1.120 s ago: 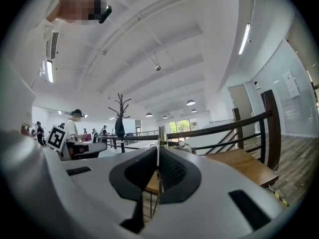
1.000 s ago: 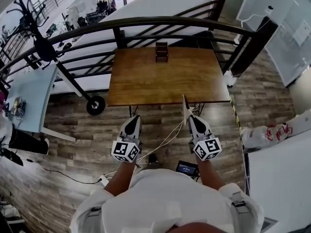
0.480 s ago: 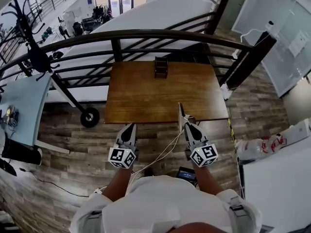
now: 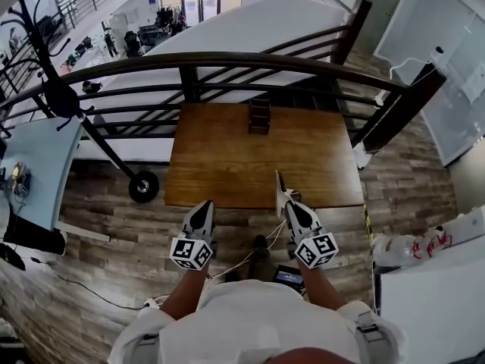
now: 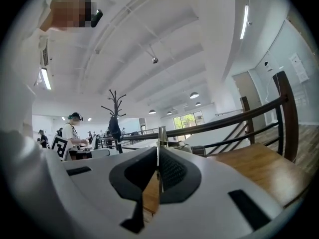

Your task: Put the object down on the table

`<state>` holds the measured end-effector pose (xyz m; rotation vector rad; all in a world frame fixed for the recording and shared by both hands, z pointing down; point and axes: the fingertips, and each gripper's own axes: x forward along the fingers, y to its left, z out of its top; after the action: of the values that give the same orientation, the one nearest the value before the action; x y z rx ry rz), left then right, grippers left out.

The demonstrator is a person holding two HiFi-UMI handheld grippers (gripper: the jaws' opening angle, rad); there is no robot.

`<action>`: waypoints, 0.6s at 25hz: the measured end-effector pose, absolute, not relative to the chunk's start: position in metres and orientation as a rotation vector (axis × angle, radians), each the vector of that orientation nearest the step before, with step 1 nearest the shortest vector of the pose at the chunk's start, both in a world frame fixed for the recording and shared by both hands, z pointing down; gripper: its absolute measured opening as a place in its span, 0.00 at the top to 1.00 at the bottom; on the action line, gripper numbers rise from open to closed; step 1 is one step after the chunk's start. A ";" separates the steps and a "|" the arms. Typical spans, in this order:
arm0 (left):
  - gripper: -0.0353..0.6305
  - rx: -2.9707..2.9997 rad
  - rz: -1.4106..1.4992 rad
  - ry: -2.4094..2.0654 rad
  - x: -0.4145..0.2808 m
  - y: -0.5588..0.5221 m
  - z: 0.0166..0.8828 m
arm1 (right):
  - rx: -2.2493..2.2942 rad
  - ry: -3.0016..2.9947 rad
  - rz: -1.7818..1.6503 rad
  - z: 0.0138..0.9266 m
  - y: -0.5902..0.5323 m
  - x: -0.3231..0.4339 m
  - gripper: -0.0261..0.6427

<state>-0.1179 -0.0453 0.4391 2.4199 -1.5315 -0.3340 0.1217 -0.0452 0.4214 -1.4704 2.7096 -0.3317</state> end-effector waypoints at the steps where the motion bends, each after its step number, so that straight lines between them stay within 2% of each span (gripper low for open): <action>1: 0.93 2.410 -0.330 -1.548 -0.119 -0.054 0.440 | -1.452 2.712 -0.336 0.423 -0.057 0.121 0.92; 15: 0.93 2.369 -0.233 -1.736 -0.068 -0.202 0.406 | -1.241 2.727 -0.447 0.429 -0.236 0.171 0.92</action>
<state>-0.0685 -0.2016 0.4061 2.3693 -1.7364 -0.2333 0.1711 -0.2362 0.4286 -1.2414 2.7265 -0.4468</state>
